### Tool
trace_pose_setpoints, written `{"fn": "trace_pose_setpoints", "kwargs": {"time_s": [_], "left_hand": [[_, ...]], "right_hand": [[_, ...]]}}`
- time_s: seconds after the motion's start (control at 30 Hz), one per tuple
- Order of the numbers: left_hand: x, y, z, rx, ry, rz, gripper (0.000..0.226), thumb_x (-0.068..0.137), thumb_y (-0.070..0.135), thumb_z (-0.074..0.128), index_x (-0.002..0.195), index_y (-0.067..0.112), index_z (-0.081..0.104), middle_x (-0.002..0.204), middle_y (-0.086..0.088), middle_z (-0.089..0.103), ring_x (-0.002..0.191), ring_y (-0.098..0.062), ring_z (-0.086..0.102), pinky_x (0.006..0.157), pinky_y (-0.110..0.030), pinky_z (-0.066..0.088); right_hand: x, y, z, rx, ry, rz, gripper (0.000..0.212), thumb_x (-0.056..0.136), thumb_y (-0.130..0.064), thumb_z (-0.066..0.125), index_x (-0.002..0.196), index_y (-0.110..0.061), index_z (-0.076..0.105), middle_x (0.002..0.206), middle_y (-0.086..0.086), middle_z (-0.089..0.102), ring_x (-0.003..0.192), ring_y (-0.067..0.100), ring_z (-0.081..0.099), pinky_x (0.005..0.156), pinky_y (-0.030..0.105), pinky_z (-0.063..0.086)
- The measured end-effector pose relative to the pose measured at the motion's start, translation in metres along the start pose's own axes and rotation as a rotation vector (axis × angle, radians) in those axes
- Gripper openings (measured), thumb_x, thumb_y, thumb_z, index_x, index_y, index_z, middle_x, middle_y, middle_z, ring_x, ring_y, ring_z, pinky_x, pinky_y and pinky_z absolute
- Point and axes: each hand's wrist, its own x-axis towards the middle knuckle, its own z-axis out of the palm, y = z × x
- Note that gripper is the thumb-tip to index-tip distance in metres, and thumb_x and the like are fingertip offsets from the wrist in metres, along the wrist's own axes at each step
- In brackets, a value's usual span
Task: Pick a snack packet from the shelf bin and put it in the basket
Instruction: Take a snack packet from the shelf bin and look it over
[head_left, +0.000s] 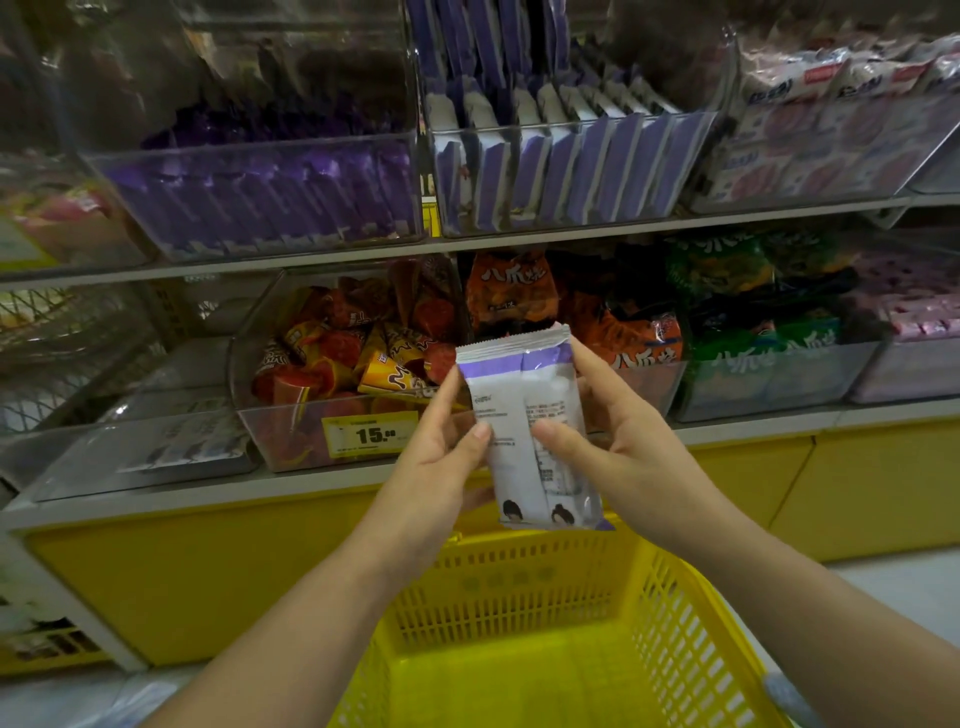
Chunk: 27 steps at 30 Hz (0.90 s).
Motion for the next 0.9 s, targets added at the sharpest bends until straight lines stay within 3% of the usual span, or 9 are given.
{"fn": "trace_pose_setpoints", "kwargs": {"time_s": [0.13, 0.2, 0.3, 0.43, 0.53, 0.67, 0.8, 0.9], "left_hand": [[0.004, 0.004, -0.004, -0.238, 0.056, -0.097, 0.052, 0.098, 0.016, 0.048, 0.135, 0.052, 0.044, 0.120, -0.006, 0.068, 0.104, -0.024, 0.069, 0.065, -0.041, 0.058], [0.007, 0.006, -0.009, -0.315, 0.096, -0.100, 0.052, 0.098, 0.016, 0.047, 0.137, 0.049, 0.044, 0.113, -0.003, 0.072, 0.099, -0.025, 0.071, 0.063, -0.045, 0.058], [0.010, 0.008, -0.015, -0.367, 0.156, -0.097, 0.054, 0.098, 0.015, 0.048, 0.140, 0.048, 0.041, 0.106, -0.001, 0.074, 0.100, -0.026, 0.070, 0.064, -0.048, 0.058], [0.011, 0.008, -0.016, -0.382, 0.195, -0.107, 0.047, 0.098, 0.017, 0.049, 0.135, 0.046, 0.043, 0.100, 0.001, 0.076, 0.091, -0.019, 0.073, 0.063, -0.045, 0.060], [0.011, 0.008, -0.016, -0.416, 0.202, -0.129, 0.042, 0.096, 0.018, 0.052, 0.134, 0.035, 0.049, 0.099, 0.001, 0.076, 0.086, -0.018, 0.074, 0.056, -0.039, 0.058], [0.011, 0.008, -0.014, -0.456, 0.208, -0.156, 0.034, 0.096, 0.016, 0.052, 0.129, 0.021, 0.057, 0.093, 0.001, 0.076, 0.077, -0.018, 0.073, 0.054, -0.036, 0.058], [0.010, 0.010, -0.016, -0.475, 0.260, -0.156, 0.039, 0.095, 0.014, 0.053, 0.133, 0.020, 0.052, 0.102, -0.005, 0.074, 0.090, -0.024, 0.070, 0.064, -0.044, 0.061], [0.011, 0.013, -0.017, -0.477, 0.315, -0.133, 0.040, 0.096, 0.012, 0.052, 0.134, 0.023, 0.048, 0.112, -0.007, 0.070, 0.100, -0.025, 0.068, 0.061, -0.044, 0.061]], "right_hand": [[0.001, -0.007, -0.006, 0.034, -0.084, 0.032, 0.072, 0.074, -0.035, 0.070, 0.136, -0.052, 0.036, 0.112, -0.018, 0.067, 0.103, 0.004, 0.066, 0.077, 0.022, 0.057], [0.001, -0.008, -0.011, 0.002, -0.134, 0.063, 0.072, 0.072, -0.035, 0.073, 0.138, -0.042, 0.043, 0.119, -0.016, 0.066, 0.111, 0.005, 0.063, 0.084, 0.027, 0.057], [0.000, -0.008, -0.016, 0.052, -0.185, 0.100, 0.055, 0.072, -0.029, 0.074, 0.124, -0.038, 0.058, 0.120, -0.013, 0.068, 0.113, 0.009, 0.064, 0.087, 0.030, 0.056], [0.002, -0.003, -0.024, 0.184, -0.223, 0.218, 0.058, 0.079, -0.009, 0.070, 0.132, -0.023, 0.053, 0.121, -0.006, 0.068, 0.110, 0.015, 0.066, 0.084, 0.029, 0.057], [0.004, 0.001, -0.027, 0.224, -0.191, 0.261, 0.048, 0.087, 0.008, 0.059, 0.127, -0.020, 0.056, 0.118, -0.004, 0.070, 0.107, 0.017, 0.068, 0.078, 0.026, 0.058], [0.004, 0.005, -0.026, 0.247, -0.112, 0.296, 0.041, 0.089, 0.008, 0.056, 0.120, -0.018, 0.059, 0.110, -0.001, 0.073, 0.100, 0.017, 0.070, 0.071, 0.022, 0.057], [0.006, 0.009, -0.024, 0.295, 0.004, 0.341, 0.038, 0.088, 0.011, 0.056, 0.118, -0.011, 0.059, 0.098, 0.007, 0.076, 0.089, 0.020, 0.073, 0.068, 0.023, 0.058], [0.007, 0.010, -0.026, 0.368, 0.022, 0.380, 0.035, 0.087, 0.012, 0.057, 0.113, -0.010, 0.060, 0.096, 0.010, 0.076, 0.087, 0.021, 0.074, 0.067, 0.022, 0.058]]}}
